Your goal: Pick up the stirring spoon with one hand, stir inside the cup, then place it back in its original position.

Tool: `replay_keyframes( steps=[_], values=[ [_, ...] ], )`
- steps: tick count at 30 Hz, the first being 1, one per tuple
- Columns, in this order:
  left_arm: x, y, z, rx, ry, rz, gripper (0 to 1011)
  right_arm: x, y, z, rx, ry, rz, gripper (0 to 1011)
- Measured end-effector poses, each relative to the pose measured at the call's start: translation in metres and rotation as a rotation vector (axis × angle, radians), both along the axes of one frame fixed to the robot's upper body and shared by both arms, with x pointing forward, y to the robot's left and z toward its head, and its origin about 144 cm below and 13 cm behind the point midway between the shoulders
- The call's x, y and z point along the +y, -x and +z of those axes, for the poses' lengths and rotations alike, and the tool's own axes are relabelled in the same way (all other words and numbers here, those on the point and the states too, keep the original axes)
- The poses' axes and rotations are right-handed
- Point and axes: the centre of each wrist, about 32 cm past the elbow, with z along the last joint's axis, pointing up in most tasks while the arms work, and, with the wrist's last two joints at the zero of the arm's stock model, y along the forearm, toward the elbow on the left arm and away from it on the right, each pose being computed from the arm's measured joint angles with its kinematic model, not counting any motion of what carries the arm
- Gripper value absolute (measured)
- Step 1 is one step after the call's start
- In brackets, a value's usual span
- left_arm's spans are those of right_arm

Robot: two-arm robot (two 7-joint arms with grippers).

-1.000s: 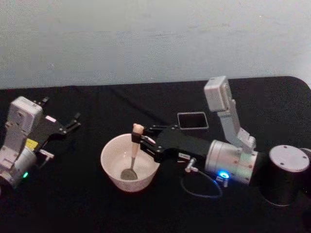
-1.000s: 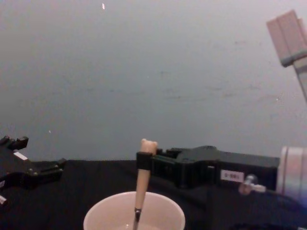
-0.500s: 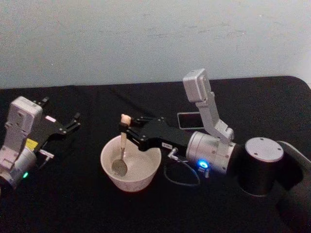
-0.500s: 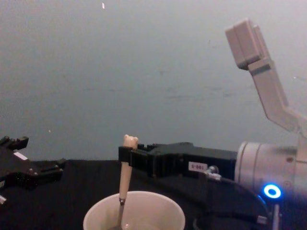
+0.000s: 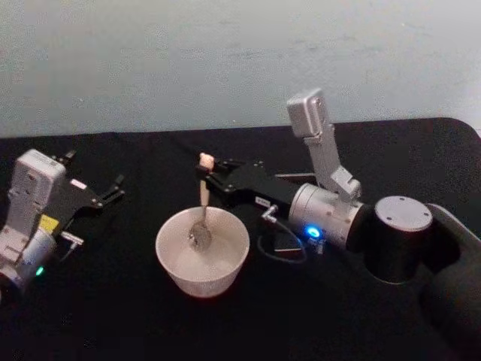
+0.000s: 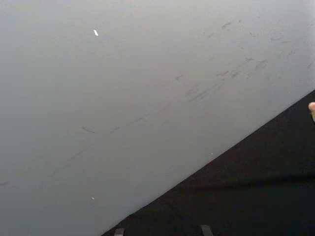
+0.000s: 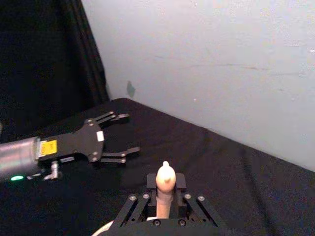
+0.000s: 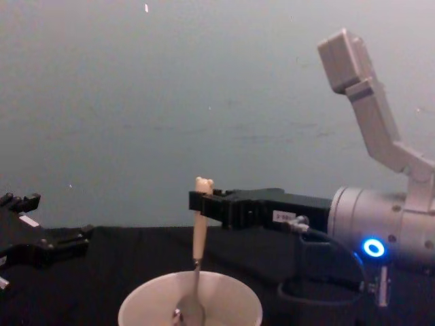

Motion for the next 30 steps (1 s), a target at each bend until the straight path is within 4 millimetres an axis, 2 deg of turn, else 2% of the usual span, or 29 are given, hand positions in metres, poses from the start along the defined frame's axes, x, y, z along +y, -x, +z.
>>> replay_keyframes(
  steps=[9,18,30],
  values=[
    [0.000,0.000,0.000,0.000,0.000,0.000,1001,-0.018,0.000,0.003,-0.008,0.003,-0.018,218],
    [0.000,0.000,0.000,0.000,0.000,0.000,1001,-0.043,0.019,0.007,0.014,-0.007,0.006,218],
    [0.000,0.000,0.000,0.000,0.000,0.000,1001,-0.048,0.041,0.007,0.038,-0.001,0.083,218]
  ],
)
